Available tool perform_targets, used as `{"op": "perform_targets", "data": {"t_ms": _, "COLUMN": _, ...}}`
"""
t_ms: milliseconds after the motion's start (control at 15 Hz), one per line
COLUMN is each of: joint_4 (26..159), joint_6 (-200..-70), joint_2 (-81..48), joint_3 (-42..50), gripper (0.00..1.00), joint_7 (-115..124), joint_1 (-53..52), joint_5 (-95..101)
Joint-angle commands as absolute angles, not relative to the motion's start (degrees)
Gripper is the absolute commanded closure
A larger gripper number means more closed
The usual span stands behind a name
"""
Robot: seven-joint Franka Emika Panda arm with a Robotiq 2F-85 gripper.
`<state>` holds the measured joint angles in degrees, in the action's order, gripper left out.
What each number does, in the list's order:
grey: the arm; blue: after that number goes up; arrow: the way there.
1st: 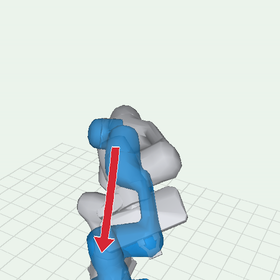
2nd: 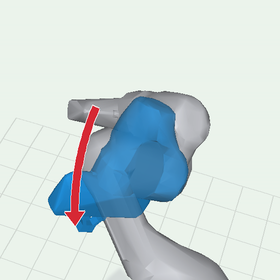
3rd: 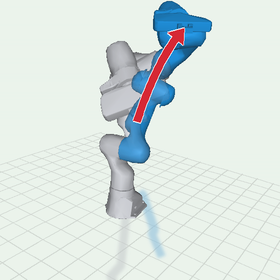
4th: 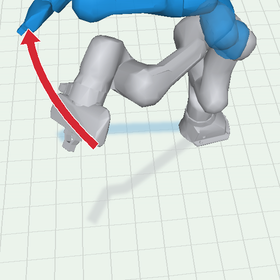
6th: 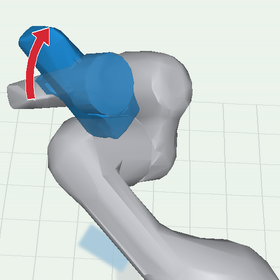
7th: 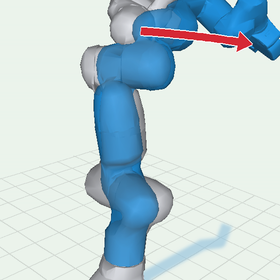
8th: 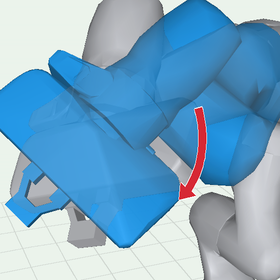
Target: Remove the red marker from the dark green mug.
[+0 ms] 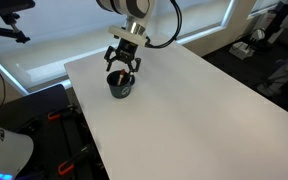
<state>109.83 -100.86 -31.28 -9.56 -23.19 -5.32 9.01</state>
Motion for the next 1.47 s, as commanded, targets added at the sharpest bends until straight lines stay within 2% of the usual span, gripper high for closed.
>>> {"op": "perform_targets", "data": {"t_ms": 0, "joint_4": 108.4, "joint_6": -99.8, "joint_2": -31.9, "joint_3": -9.3, "gripper": 0.00, "joint_7": -23.1, "joint_1": -5.6, "joint_5": 9.3}}
{"op": "perform_targets", "data": {"t_ms": 1400, "joint_4": 99.3, "joint_6": -95.8, "joint_2": -37.3, "joint_3": -9.1, "gripper": 0.01, "joint_7": -23.9, "joint_1": -6.6, "joint_5": 12.4}}
